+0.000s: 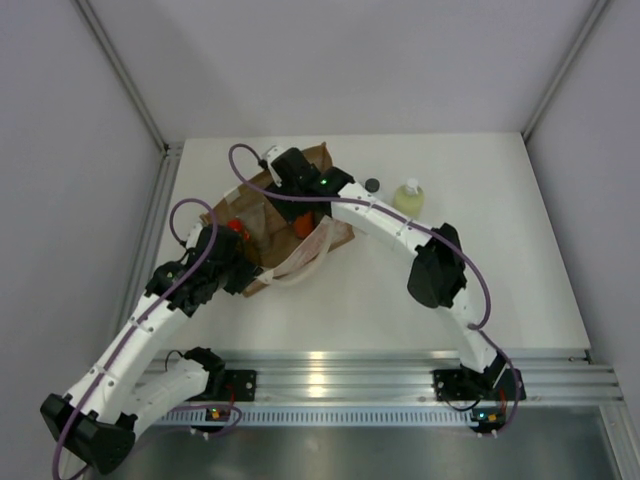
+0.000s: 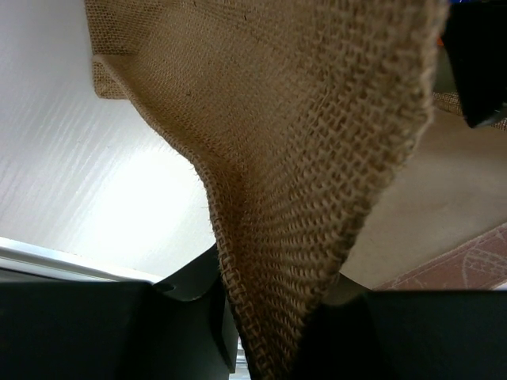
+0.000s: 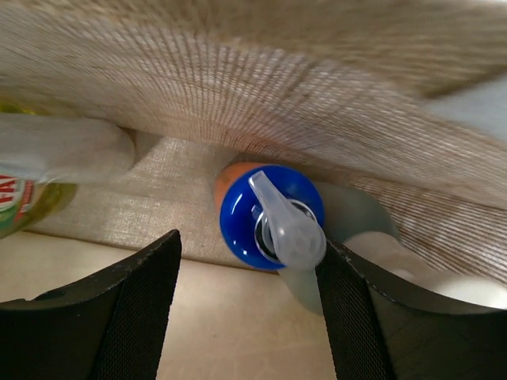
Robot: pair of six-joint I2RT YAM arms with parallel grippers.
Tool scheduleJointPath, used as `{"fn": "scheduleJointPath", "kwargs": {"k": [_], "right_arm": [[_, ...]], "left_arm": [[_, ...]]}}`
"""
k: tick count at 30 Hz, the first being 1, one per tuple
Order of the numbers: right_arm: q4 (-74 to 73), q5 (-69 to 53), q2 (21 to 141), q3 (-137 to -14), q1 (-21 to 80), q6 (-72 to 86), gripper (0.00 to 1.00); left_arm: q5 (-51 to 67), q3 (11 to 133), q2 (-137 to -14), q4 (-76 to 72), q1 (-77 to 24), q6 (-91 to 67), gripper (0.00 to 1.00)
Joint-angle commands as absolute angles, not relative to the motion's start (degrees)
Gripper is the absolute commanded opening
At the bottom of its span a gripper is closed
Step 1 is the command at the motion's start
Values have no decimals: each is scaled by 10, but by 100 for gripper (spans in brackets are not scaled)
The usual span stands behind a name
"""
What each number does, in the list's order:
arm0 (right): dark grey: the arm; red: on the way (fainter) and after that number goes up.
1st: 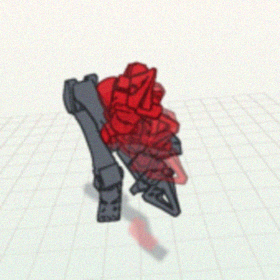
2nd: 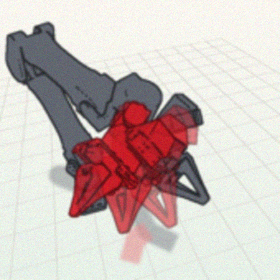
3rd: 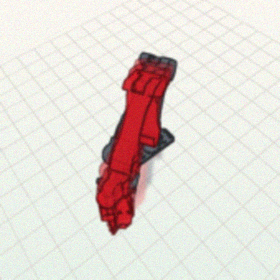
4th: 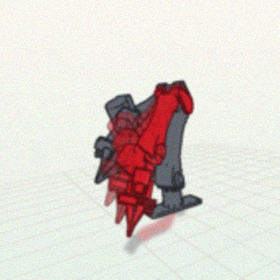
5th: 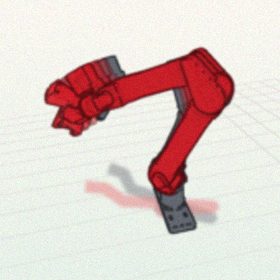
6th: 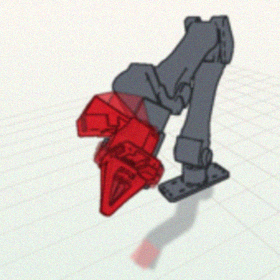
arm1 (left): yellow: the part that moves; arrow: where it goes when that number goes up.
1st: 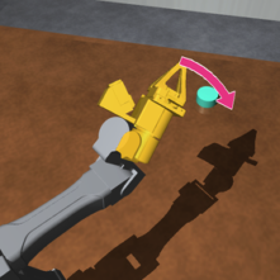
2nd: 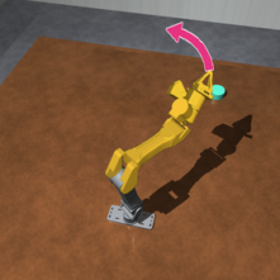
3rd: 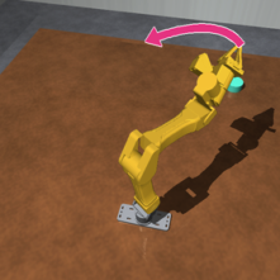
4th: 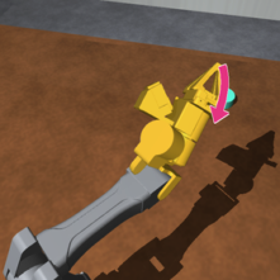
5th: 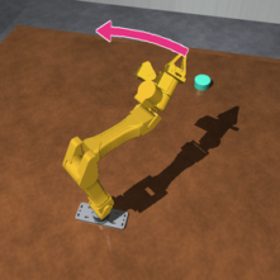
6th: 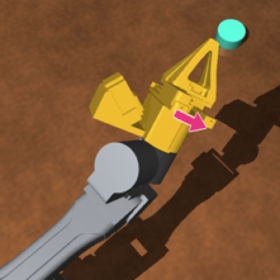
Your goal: Take the personal care products out of the canvas bag
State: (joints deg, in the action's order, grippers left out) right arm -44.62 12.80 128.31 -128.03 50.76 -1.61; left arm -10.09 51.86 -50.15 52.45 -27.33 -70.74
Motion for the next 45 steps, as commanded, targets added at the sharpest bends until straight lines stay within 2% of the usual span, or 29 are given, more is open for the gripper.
{"fn": "scheduleJointPath", "kwargs": {"k": [1, 17, 19, 24, 28, 29, 30, 45], "right_arm": [[-450, 120, 1302, -1313, 497, -29, 66], [-436, 107, 1344, -1295, 485, -18, 67], [-427, 109, 1339, -1284, 483, -10, 63], [-382, 109, 1326, -1252, 480, -4, 40], [-345, 105, 1309, -1214, 479, 15, 15], [-342, 96, 1307, -1212, 479, 17, 4], [-338, 90, 1297, -1209, 479, 18, 0], [-299, 80, 1191, -1187, 480, 18, 0]], "left_arm": [[-102, 524, -492, 515, -273, -698, 28], [-98, 524, -490, 515, -273, -697, 28], [-98, 524, -490, 515, -273, -697, 28], [-98, 525, -490, 515, -273, -696, 29], [-98, 526, -490, 515, -273, -694, 29], [-98, 526, -489, 515, -273, -694, 29], [-99, 526, -489, 516, -273, -694, 29], [-111, 528, -490, 516, -274, -706, 31]]}}
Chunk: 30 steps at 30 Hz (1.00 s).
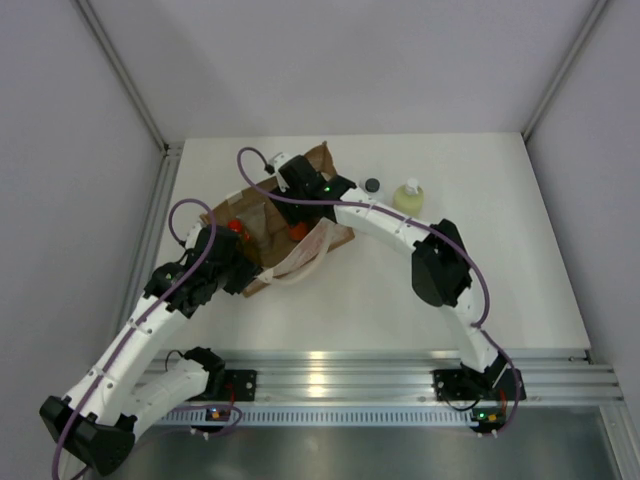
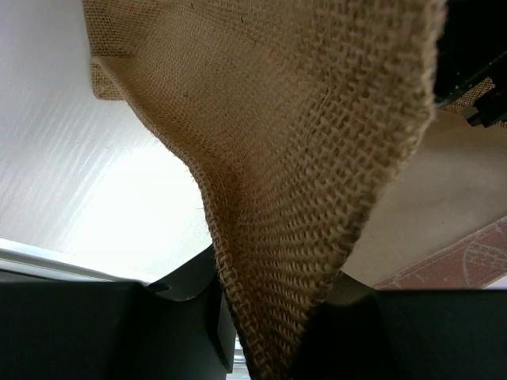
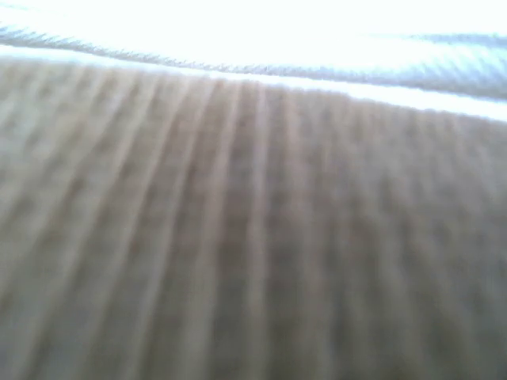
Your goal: Take the personal care products out of the canvas bag
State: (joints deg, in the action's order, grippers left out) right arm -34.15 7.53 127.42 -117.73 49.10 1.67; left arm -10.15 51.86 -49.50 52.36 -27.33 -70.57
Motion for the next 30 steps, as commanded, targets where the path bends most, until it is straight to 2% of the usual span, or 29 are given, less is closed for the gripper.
{"fn": "scheduleJointPath", "kwargs": {"k": [1, 14, 30], "right_arm": [[-299, 80, 1187, -1184, 479, 17, 0], [-314, 76, 1109, -1157, 483, 9, 0], [-406, 78, 1046, -1280, 490, 5, 0]], "left_arm": [[-111, 528, -490, 515, -274, -707, 31], [-113, 531, -492, 516, -274, -708, 31], [-110, 523, -490, 516, -274, -715, 31]]}}
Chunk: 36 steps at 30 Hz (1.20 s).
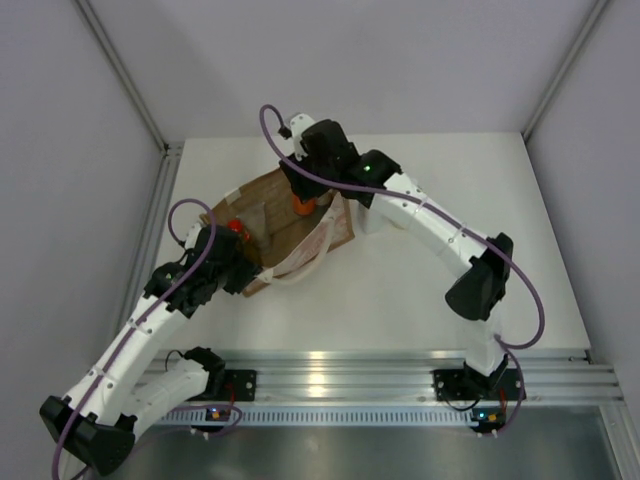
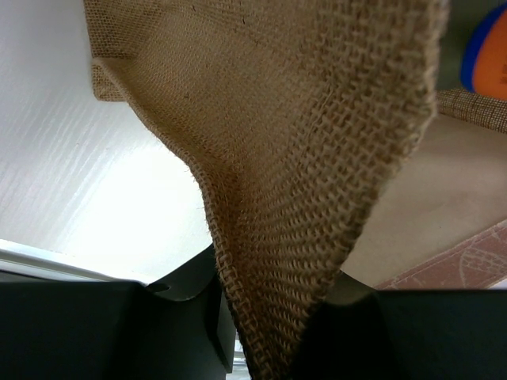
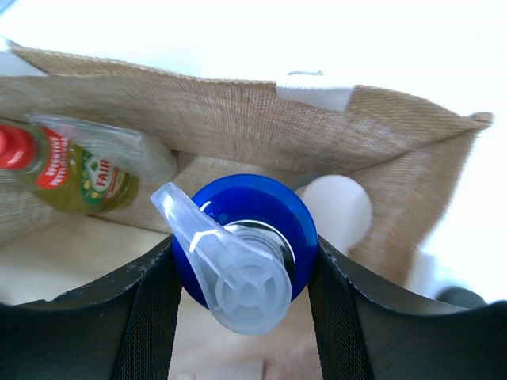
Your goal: Take the personal care products out of the canvas bag
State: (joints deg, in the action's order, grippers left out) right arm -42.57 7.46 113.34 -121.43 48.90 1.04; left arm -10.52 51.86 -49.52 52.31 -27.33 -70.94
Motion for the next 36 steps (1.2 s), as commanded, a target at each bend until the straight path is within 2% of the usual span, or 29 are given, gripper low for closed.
{"fn": "scheduleJointPath", "kwargs": {"k": [1, 11, 17, 27, 36], "right_arm": [[-411, 79, 1041, -1283, 489, 6, 0], [-417, 152, 949, -1291, 473, 9, 0], [-443, 165, 908, -1283, 393, 5, 0], [-414, 165, 855, -1134, 218, 11, 0], [-220, 142, 800, -883, 115, 53, 0]], "left_arm": [[-110, 522, -490, 516, -274, -715, 31], [-105, 521, -489, 515, -274, -718, 31], [-102, 521, -490, 515, -273, -718, 31], [-96, 521, -483, 516, -274, -717, 31], [-87, 521, -478, 515, -274, -714, 31]]}}
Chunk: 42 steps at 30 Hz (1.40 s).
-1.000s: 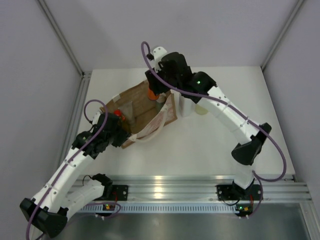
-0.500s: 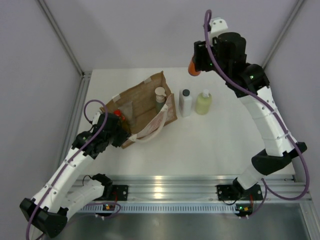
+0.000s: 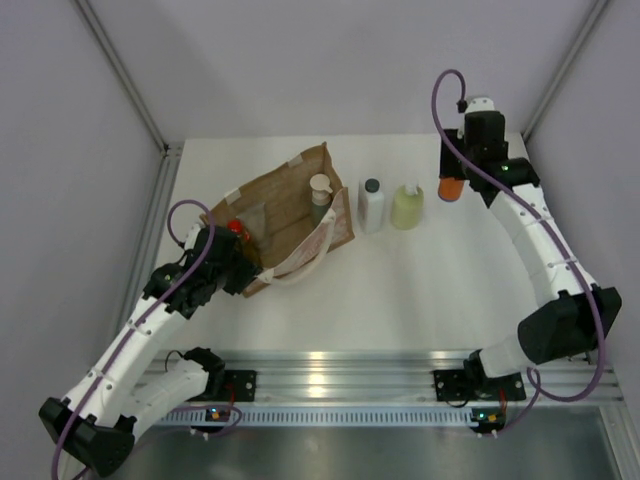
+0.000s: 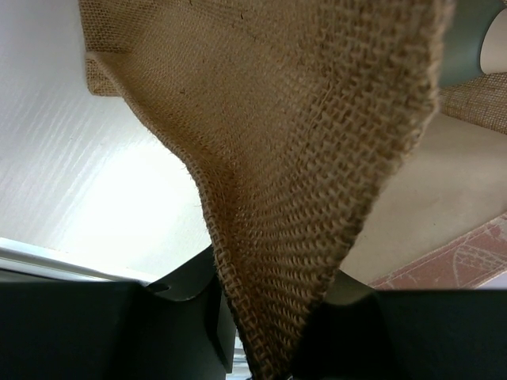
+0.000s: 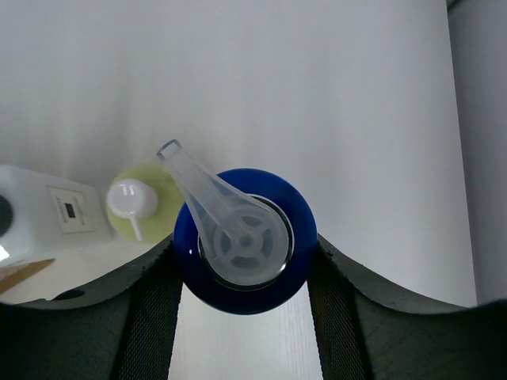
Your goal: Take the personal care products out of the canvas bag
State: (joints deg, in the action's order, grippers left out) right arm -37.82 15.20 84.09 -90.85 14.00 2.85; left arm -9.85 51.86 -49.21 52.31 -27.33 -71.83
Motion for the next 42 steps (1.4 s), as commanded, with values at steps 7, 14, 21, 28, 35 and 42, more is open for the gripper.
{"fn": "scheduleJointPath", "kwargs": {"k": [7, 14, 21, 28, 35, 42], "right_arm": [[-120, 120, 816, -763, 76, 91, 0], [-30, 121, 848, -676, 76, 77, 0], [75, 108, 860, -583, 76, 64, 0], [72, 105, 862, -561, 76, 60, 4], [42, 110, 844, -573, 77, 62, 66], [-92, 107, 811, -713, 79, 65, 78]], "left_arm": [[-89, 526, -471, 516, -274, -708, 31], [-82, 526, -470, 516, -273, -706, 31], [-79, 528, -474, 515, -274, -704, 31], [-80, 526, -469, 516, -274, -706, 31], [-79, 518, -469, 515, -273, -711, 31], [-78, 521, -473, 515, -273, -708, 33]]}}
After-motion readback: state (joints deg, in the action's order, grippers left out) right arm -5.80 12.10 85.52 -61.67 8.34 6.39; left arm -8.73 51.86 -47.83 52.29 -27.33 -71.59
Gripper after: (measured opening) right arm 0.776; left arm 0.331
